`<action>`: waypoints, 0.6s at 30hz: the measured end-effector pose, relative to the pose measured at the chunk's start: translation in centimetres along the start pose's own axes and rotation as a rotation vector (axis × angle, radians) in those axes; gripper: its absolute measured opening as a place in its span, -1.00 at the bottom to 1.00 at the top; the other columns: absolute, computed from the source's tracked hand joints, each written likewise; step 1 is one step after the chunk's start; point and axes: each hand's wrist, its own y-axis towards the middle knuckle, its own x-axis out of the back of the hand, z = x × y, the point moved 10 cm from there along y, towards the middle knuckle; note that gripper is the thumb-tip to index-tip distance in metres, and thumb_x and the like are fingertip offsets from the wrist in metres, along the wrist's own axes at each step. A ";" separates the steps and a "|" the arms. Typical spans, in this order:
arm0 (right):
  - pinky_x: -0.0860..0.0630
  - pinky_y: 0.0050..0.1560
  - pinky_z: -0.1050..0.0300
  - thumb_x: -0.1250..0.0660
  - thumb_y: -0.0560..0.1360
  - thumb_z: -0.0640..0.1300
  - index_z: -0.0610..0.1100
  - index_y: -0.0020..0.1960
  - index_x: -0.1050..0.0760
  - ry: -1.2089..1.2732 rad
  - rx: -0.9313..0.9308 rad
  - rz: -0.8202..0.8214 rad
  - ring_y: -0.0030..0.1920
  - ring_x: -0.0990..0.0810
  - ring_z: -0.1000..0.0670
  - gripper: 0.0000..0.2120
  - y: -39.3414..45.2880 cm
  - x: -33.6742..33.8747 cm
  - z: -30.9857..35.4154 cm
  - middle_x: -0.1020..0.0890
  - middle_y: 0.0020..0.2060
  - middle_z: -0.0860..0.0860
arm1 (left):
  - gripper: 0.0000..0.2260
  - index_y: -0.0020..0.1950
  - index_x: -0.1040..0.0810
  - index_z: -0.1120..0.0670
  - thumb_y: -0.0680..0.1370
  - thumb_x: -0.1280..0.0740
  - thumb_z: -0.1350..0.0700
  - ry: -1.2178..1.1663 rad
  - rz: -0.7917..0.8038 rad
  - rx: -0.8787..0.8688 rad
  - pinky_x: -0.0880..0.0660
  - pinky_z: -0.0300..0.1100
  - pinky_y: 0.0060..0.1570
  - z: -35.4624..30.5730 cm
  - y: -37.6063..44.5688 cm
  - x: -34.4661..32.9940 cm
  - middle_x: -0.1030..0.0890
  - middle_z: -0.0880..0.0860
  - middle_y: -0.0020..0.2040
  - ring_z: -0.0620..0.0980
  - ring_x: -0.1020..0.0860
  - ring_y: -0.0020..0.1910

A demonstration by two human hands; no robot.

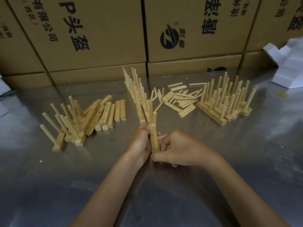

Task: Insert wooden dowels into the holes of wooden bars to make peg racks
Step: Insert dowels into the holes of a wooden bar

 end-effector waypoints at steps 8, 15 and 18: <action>-0.54 -0.30 0.12 -0.39 0.33 0.08 0.17 -0.51 -0.52 -0.018 0.046 0.009 -0.40 -0.57 0.18 -0.76 -0.2 0.0 0.9 -0.53 -0.58 0.15 | -0.74 0.40 -0.35 0.15 0.72 -0.07 0.20 0.015 0.066 -0.019 -0.64 -0.11 -0.34 -0.1 0.3 -0.5 -0.53 0.22 0.06 -0.01 -0.69 -0.31; -0.33 -0.44 0.12 -0.34 0.17 0.24 -0.08 -0.50 -0.43 -0.161 -0.101 0.014 -0.50 -0.38 0.12 -0.62 0.3 0.6 -1.9 -0.40 -0.60 0.10 | -0.74 -0.01 -0.59 0.10 0.63 -0.14 0.33 0.568 -0.158 -0.209 -0.55 -0.36 -0.39 -3.5 1.6 3.1 -0.58 0.13 -0.25 -0.01 -0.58 -0.32; -0.34 -0.44 0.14 -0.39 0.24 0.19 -0.08 -0.51 -0.42 -0.191 -0.112 -0.014 -0.50 -0.42 0.13 -0.62 0.5 0.5 -2.4 -0.44 -0.61 0.11 | -0.71 -0.05 -0.56 0.02 0.59 -0.13 0.34 0.728 -0.214 -0.288 -0.37 -0.44 -0.56 -4.7 1.6 4.2 -0.50 0.06 -0.30 -0.02 -0.46 -0.37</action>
